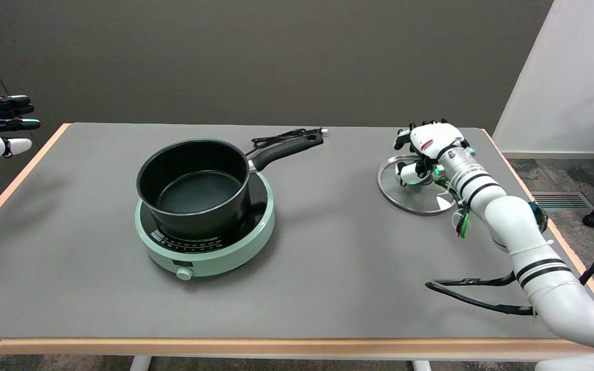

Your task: Pick up the pot lid.

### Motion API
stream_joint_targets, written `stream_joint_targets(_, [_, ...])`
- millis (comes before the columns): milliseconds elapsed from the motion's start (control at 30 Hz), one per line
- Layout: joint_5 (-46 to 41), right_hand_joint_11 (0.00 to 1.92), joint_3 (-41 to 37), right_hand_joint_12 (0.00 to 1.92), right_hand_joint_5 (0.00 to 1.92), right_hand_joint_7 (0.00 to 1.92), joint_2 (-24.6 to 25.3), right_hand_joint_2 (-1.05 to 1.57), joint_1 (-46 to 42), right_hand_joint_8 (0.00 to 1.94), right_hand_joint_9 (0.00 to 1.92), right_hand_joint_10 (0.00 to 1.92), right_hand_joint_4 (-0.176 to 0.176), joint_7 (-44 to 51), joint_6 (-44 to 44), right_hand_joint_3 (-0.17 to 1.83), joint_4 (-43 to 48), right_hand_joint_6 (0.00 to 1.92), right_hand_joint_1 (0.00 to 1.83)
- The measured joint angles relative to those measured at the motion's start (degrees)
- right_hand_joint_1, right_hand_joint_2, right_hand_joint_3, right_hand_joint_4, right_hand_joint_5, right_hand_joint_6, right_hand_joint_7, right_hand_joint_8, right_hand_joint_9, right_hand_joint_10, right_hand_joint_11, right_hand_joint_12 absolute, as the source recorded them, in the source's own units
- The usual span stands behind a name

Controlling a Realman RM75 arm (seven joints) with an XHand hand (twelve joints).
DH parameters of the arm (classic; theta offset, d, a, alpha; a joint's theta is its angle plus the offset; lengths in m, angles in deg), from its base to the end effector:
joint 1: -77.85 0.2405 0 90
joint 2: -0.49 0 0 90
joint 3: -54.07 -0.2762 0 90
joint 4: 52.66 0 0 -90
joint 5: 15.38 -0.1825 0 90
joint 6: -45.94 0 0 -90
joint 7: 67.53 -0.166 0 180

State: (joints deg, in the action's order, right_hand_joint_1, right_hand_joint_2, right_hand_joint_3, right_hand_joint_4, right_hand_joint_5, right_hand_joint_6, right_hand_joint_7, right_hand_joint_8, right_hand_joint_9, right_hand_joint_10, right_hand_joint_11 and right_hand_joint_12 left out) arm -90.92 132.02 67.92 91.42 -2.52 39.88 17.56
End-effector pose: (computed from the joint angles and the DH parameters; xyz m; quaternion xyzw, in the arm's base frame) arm -0.2625 -0.3946 0.4407 0.6223 0.0135 -0.0746 0.7791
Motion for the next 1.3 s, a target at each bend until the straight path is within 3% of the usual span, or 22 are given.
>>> stream_joint_targets(333, [0.1, 0.51, -0.2, 1.10, 0.57, 0.70, -0.3, 0.66, -1.0, 0.28, 0.73, 0.65, 0.156, 0.0, -0.6, 0.98, 3.1, 0.34, 0.75])
stream_joint_targets(567, [0.1, 0.47, -1.6, 0.97, 0.54, 0.59, -0.4, 0.61, -2.9, 0.19, 0.65, 0.42, 0.154, 0.1, -1.2, 0.97, 4.6, 0.26, 0.77])
stream_joint_targets(1300, [-0.1, 0.49, -5.5, 0.91, 0.53, 0.62, -2.7, 0.62, -7.6, 0.20, 0.65, 0.46, 0.161, 0.0, -2.1, 1.02, 5.7, 0.30, 0.75])
